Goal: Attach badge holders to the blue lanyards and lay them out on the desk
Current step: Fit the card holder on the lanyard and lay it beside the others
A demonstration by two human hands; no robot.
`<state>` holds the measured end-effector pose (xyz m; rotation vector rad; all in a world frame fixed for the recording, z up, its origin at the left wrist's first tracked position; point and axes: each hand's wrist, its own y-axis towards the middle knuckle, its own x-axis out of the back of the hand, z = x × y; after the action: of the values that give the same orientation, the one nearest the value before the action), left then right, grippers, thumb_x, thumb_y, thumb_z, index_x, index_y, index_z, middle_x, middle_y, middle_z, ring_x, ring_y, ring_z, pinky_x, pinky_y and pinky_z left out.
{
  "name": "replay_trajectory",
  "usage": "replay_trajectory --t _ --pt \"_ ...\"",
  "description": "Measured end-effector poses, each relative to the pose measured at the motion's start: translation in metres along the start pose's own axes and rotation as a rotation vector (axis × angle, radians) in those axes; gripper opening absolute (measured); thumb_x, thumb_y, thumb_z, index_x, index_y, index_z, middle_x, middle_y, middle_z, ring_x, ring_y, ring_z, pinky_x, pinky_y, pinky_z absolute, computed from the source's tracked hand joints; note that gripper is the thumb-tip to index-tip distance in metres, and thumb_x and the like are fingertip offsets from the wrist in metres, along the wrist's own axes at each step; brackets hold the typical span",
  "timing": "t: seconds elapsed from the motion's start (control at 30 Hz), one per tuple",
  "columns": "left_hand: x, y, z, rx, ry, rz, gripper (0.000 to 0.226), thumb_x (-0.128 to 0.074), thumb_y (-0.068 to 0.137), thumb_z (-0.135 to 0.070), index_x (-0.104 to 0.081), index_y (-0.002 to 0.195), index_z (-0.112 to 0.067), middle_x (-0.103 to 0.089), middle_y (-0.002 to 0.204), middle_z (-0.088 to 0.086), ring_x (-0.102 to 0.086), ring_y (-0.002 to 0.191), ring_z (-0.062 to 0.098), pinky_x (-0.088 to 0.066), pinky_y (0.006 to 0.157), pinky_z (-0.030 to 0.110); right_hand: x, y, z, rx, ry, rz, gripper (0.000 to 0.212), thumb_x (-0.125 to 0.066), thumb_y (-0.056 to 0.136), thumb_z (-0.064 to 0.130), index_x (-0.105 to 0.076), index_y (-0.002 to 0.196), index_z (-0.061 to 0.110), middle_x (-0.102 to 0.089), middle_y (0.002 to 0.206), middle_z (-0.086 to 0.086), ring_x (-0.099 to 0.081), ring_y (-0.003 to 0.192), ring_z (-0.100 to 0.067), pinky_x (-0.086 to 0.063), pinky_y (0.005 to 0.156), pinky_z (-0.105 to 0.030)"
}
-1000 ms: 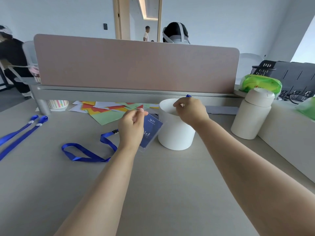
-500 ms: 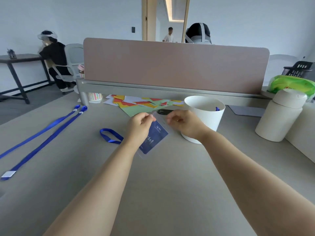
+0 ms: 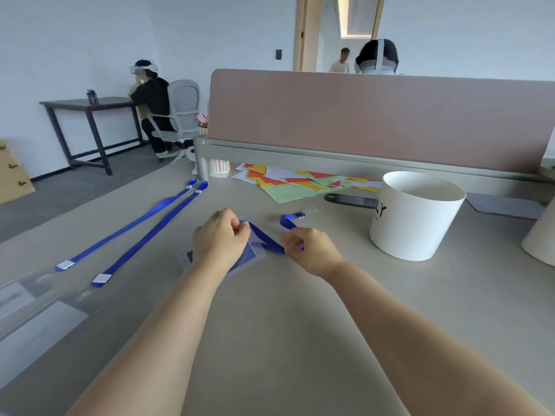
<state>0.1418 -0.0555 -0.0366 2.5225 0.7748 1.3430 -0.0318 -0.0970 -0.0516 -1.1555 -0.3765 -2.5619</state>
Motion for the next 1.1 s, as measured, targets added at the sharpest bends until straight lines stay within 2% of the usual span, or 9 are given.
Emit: replay_trajectory --t 0.13,0.23,0.4,0.53,0.63,0.83,0.9,1.0,1.1 --pt "-0.001 0.000 0.013 -0.016 0.034 -0.011 0.021 -0.051 0.090 -0.028 -0.045 0.078 -0.013 -0.055 0.082 0.004 -0.054 0.072 0.024 -0.045 0.072 0.037 -0.016 0.015 0.002 -0.052 -0.222 0.082 0.028 -0.051 0.089 0.018 -0.062 0.115 0.016 -0.063 0.111 -0.006 -0.057 0.104 -0.026 -0.049 0.087 -0.033" --pt "-0.005 -0.002 0.020 -0.010 0.011 -0.031 0.021 -0.052 0.089 -0.028 -0.045 0.076 -0.013 -0.054 0.082 0.002 -0.053 0.073 0.025 -0.042 0.075 0.036 -0.021 0.022 0.001 -0.091 -0.231 0.034 0.023 -0.053 0.089 0.030 -0.066 0.091 0.012 -0.063 0.091 -0.008 -0.057 0.086 -0.025 -0.045 0.068 -0.030" --pt "-0.003 -0.002 0.020 -0.014 -0.064 -0.060 0.020 -0.054 0.088 -0.026 -0.047 0.076 -0.012 -0.055 0.081 0.003 -0.056 0.075 0.027 -0.045 0.074 0.038 -0.017 0.023 -0.002 -0.236 -0.227 0.002 0.054 -0.042 0.092 0.047 -0.038 0.051 0.011 -0.040 0.055 -0.005 -0.043 0.059 -0.024 -0.028 0.046 -0.029" --pt "-0.004 -0.004 0.018 -0.042 -0.098 -0.063 0.019 -0.055 0.087 -0.025 -0.047 0.076 -0.011 -0.055 0.079 0.004 -0.056 0.075 0.028 -0.047 0.074 0.039 -0.009 0.024 -0.008 -0.271 -0.199 -0.141 0.042 -0.050 0.085 0.053 -0.050 0.089 0.011 -0.054 0.074 -0.005 -0.055 0.075 -0.028 -0.046 0.061 -0.034" --pt "-0.006 -0.005 0.018 -0.045 -0.107 -0.034 0.019 -0.055 0.087 -0.025 -0.048 0.076 -0.011 -0.057 0.080 0.005 -0.057 0.075 0.028 -0.047 0.074 0.039 -0.007 0.027 -0.009 -0.322 -0.254 -0.047 0.056 -0.057 0.082 0.053 -0.043 0.124 0.018 -0.061 0.100 -0.007 -0.059 0.089 -0.026 -0.052 0.070 -0.036" --pt "-0.008 -0.009 0.016 -0.062 -0.131 -0.007 0.020 -0.056 0.087 -0.026 -0.047 0.075 -0.012 -0.058 0.078 0.004 -0.056 0.073 0.025 -0.045 0.072 0.035 -0.009 0.025 -0.008 -0.184 -0.269 -0.047 0.017 -0.056 0.085 0.018 -0.066 0.098 0.013 -0.063 0.100 -0.008 -0.057 0.089 -0.027 -0.046 0.068 -0.031" --pt "-0.008 -0.010 0.016 -0.064 -0.150 -0.011 0.020 -0.056 0.087 -0.025 -0.047 0.074 -0.012 -0.059 0.077 0.004 -0.056 0.073 0.026 -0.046 0.073 0.037 -0.005 0.020 -0.008 -0.158 -0.303 0.011 0.007 -0.058 0.081 0.018 -0.063 0.083 0.013 -0.056 0.089 -0.005 -0.053 0.081 -0.024 -0.039 0.059 -0.027" --pt "-0.008 -0.010 0.015 -0.061 -0.160 -0.005 0.020 -0.056 0.087 -0.026 -0.048 0.075 -0.012 -0.061 0.078 0.006 -0.058 0.072 0.027 -0.047 0.073 0.038 0.008 0.012 -0.004 -0.217 -0.405 0.274 0.027 -0.059 0.075 0.021 -0.043 0.054 0.014 -0.042 0.062 -0.001 -0.042 0.060 -0.018 -0.028 0.050 -0.025" --pt "-0.010 -0.010 0.015 -0.069 -0.149 -0.003 0.021 -0.055 0.088 -0.027 -0.048 0.075 -0.012 -0.060 0.077 0.005 -0.059 0.071 0.027 -0.046 0.071 0.036 0.026 0.007 0.003 -0.296 -0.564 0.483 0.035 -0.067 0.072 0.042 -0.054 0.063 0.010 -0.048 0.066 -0.002 -0.046 0.063 -0.018 -0.035 0.060 -0.026"
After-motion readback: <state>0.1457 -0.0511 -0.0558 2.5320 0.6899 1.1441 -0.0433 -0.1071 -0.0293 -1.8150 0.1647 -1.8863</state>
